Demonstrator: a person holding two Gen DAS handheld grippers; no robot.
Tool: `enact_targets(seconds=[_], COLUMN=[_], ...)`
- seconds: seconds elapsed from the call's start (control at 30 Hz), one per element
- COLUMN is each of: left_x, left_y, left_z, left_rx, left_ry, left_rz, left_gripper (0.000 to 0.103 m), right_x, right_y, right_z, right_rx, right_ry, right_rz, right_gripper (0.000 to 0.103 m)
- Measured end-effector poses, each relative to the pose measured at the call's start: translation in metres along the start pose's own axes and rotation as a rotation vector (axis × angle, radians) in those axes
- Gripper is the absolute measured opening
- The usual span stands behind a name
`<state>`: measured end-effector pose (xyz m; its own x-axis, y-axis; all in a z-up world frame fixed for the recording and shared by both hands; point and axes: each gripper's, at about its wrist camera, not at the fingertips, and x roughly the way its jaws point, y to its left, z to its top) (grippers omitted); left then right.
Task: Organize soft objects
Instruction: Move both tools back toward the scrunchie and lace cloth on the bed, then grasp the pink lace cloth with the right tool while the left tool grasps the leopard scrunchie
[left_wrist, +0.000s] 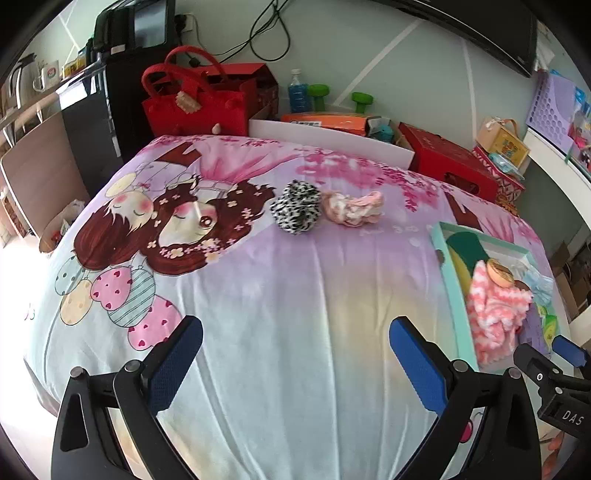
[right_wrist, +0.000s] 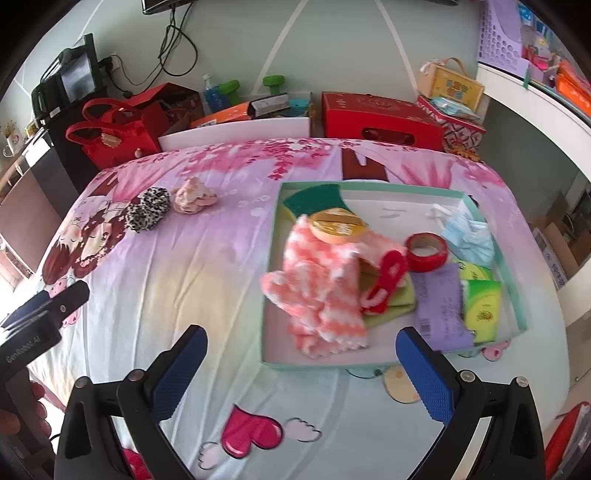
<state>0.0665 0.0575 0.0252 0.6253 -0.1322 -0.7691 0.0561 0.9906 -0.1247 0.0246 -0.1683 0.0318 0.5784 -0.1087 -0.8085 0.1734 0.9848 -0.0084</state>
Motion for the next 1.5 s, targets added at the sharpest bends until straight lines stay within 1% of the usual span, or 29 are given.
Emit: enact_targets(seconds=[0.2,0.33,0.6,0.83,1.03,1.13,1.23,1.27,1.37,1.43,1.5], left_x=[0.008,0.015,0.030,0.045,0.066,0.077,0.090,0.094,0.106,0.115,0.124], left_y=[0.020,0.029,0.046,0.051,0.055,0.056,0.056,0.056,0.055,0.054,0.050], left_z=[0.000,0.000,0.006,0.024,0.046,0.055,0.065,0.068,0.075,0.079,0.083], left_rx=[-0.035,-0.043,-0.065,-0.044,-0.031,-0.030,-0.026,-0.025,-0.020,-0.007,0.024], left_ry=[0.011,0.019,0.032,0.024,0.013,0.003,-0.007,-0.011,-0.012,0.002,0.020], left_rz=[0.004,0.002,0.001,-0.008,-0.045,-0.037,-0.027,-0.029,-0.013,-0.024,-0.031], left_gripper=[0.101,0.101,0.101,0.101,0.101,0.101,0.101,0.101,0.101,0.101,0.101], right_x=[0.007,0.014,0.030,0.055,0.085,0.102,0.119,0.126,0.144,0.153,0.161], right_y=[0.019,0.031,0.063,0.085,0.096,0.100,0.103,0.103,0.105,0.107,0.109], right_z=[0.009,0.015,0.033,0.055,0.081,0.094,0.103,0.106,0.114,0.118,0.120], right_rx=[-0.025,-0.044,-0.096,-0.123,-0.113,-0.107,-0.097,-0.088,-0.082,-0.082,-0.083], right_ry=[-0.009,-0.008,-0.007,-0.001,0.004,0.005,0.019,0.027,0.044,0.055,0.064], right_rz=[0.018,0.024,0.063,0.094,0.143,0.149,0.172,0.185,0.201,0.203,0.208], right_gripper=[0.103,0.103,0.103,0.103,0.103,0.103,0.103,0.102,0.096,0.089,0.085])
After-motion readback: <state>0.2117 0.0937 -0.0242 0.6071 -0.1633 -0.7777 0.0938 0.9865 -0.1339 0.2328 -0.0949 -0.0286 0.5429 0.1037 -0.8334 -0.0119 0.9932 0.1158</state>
